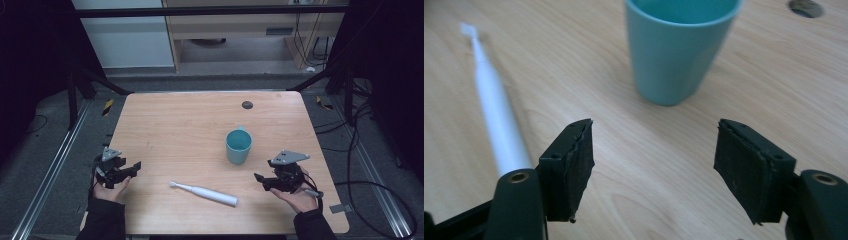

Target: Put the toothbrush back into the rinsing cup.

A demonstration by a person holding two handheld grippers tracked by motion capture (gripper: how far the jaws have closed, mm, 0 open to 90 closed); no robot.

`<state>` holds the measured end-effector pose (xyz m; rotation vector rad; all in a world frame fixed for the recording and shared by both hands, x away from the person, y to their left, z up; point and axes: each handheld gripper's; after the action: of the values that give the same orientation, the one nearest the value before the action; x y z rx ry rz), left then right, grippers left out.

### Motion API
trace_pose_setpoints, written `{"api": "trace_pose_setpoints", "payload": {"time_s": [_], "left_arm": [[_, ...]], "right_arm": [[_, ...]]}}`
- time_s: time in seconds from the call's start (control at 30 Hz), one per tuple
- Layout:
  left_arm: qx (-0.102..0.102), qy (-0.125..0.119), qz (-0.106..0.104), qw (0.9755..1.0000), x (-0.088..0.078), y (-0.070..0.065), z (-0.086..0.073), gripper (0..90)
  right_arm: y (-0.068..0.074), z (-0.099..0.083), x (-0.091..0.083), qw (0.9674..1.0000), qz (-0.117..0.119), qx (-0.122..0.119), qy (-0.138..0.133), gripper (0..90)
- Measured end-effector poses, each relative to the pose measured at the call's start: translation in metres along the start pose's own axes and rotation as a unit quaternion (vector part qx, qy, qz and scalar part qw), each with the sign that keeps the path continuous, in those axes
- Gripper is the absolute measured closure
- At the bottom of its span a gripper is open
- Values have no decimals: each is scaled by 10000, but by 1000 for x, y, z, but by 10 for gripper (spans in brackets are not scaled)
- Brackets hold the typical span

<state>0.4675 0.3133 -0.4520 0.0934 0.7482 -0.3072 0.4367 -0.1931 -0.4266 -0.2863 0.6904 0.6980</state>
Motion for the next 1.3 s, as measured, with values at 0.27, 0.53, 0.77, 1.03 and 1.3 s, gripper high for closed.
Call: {"api": "trace_pose_setpoints", "payload": {"time_s": [0.27, 0.53, 0.77, 1.03, 1.3], "left_arm": [[77, 44, 7, 10000, 1, -2, 0, 360], [91, 61, 13, 9999, 2, -2, 0, 359], [116, 71, 16, 9999, 2, -3, 1, 359], [121, 75, 17, 9999, 1, -3, 1, 359], [134, 95, 12, 9999, 2, -3, 1, 360]], "right_arm": [[18, 0, 15, 9991, 367, -164, 104, 361], [34, -1, 27, 9970, 640, -348, 267, 400], [47, -2, 36, 9945, 845, -473, 402, 439], [60, -5, 47, 9908, 1061, -619, 570, 466], [67, -8, 57, 9877, 1174, -732, 728, 493]]}}
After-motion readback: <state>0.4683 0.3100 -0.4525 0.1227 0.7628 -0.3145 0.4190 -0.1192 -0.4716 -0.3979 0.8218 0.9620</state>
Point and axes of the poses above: each handheld gripper's, and its own axes: x roughly forward along the jaws, z roughly out of its top, y roughly to its left, and after that the axes turned 2 degrees about y, right-handed
